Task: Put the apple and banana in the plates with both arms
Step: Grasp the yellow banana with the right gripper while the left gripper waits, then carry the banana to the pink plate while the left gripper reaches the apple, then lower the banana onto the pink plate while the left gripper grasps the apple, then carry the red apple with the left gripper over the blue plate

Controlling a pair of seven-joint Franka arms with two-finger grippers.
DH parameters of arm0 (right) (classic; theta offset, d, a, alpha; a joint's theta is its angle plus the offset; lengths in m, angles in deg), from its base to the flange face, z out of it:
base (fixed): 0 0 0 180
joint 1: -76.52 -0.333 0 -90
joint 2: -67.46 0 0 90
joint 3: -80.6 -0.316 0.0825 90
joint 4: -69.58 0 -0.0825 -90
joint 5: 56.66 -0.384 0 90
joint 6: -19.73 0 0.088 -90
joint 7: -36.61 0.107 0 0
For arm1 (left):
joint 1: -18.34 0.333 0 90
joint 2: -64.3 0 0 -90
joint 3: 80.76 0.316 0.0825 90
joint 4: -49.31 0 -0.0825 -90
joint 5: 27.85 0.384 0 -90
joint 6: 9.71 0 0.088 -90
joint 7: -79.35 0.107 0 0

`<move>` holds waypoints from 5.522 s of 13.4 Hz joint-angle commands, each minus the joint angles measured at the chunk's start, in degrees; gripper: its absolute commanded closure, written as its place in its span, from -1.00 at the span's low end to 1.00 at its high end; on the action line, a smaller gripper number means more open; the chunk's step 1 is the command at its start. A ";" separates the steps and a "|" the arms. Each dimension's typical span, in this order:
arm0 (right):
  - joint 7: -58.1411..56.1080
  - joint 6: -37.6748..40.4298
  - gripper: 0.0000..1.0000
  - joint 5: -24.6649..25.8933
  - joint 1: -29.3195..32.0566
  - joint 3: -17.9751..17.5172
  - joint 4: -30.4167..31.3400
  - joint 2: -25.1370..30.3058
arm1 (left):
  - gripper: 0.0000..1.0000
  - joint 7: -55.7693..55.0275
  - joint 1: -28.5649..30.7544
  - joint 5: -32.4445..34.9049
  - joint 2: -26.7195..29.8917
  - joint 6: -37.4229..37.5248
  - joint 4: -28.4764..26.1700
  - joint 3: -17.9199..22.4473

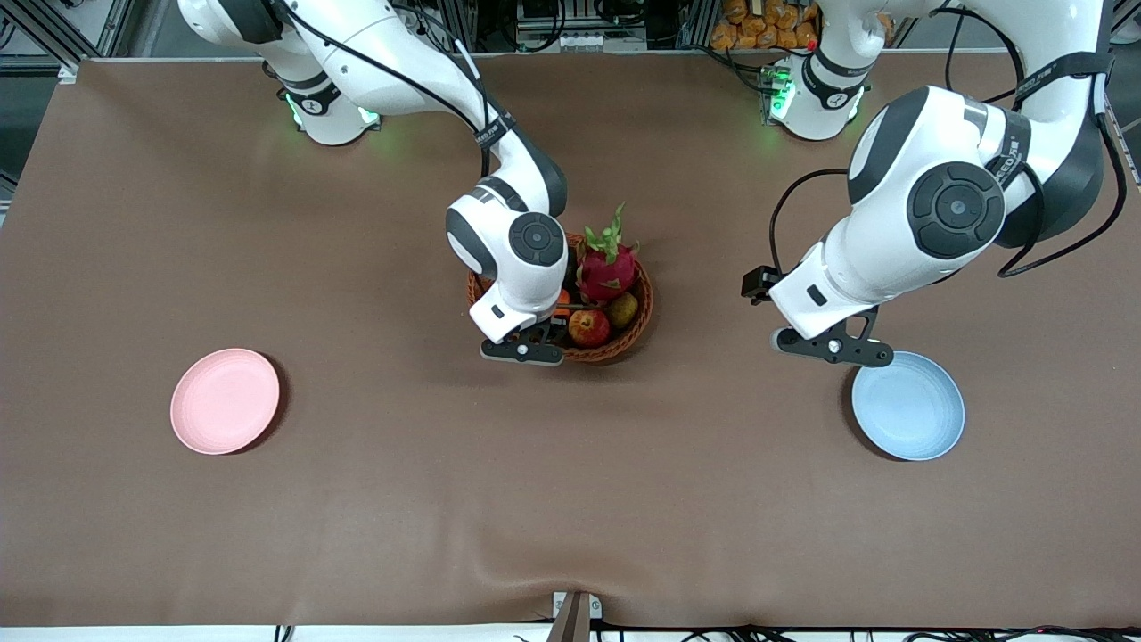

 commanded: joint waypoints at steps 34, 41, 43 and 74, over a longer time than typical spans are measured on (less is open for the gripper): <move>-30.87 22.22 0.91 -9.85 34.91 -0.21 -2.50 17.01 | -1.00 -27.93 -22.58 1.85 -19.78 -23.08 1.06 -0.38; -44.34 20.91 0.91 -22.68 46.89 -0.30 -3.11 11.22 | -1.00 -28.55 -23.73 7.93 -24.18 -25.45 1.05 -0.38; -48.10 15.92 0.91 -22.94 48.90 -0.38 -3.20 8.40 | -1.00 -28.55 -23.73 7.93 -25.15 -27.39 1.05 0.06; -88.91 5.26 -1.00 -32.11 53.41 -0.04 -4.08 0.83 | 1.00 -8.03 7.70 2.83 -4.23 -11.59 1.76 0.24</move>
